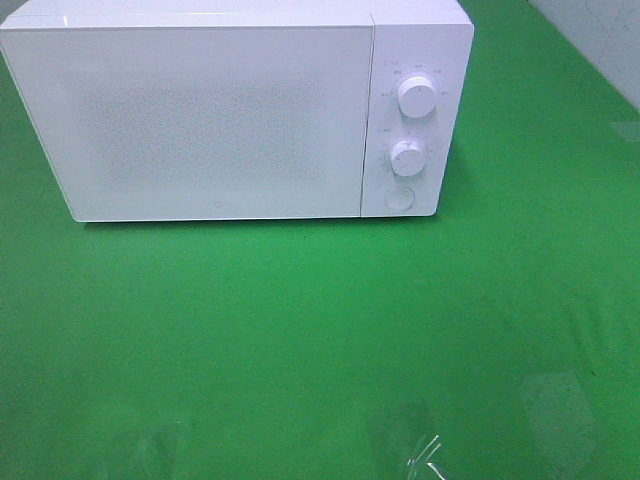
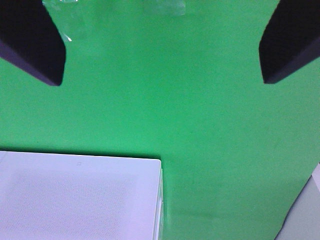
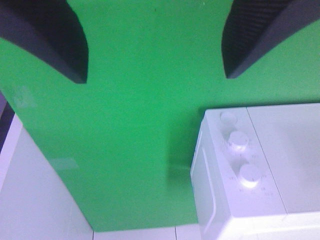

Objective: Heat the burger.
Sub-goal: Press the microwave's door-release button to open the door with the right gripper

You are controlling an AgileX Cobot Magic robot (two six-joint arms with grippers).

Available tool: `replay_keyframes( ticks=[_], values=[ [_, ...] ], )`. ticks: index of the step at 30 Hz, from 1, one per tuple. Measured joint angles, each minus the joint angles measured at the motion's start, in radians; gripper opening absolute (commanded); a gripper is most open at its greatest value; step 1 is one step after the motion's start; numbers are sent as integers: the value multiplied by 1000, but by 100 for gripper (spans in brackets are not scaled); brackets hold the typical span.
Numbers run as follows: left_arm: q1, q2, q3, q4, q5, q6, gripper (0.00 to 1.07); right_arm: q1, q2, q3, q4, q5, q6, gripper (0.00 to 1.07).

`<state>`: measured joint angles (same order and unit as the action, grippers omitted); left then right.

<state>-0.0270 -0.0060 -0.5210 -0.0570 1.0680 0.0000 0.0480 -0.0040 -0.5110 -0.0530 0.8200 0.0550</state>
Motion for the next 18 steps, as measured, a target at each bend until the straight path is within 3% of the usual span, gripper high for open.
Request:
replay_keyframes(
  ticks=[5, 18],
  values=[
    [0, 0, 0, 0, 0, 0, 98, 0, 47, -3, 0, -80, 0, 75],
    [0, 0, 0, 0, 0, 0, 98, 0, 384, 36, -5, -371, 0, 75]
  ],
)
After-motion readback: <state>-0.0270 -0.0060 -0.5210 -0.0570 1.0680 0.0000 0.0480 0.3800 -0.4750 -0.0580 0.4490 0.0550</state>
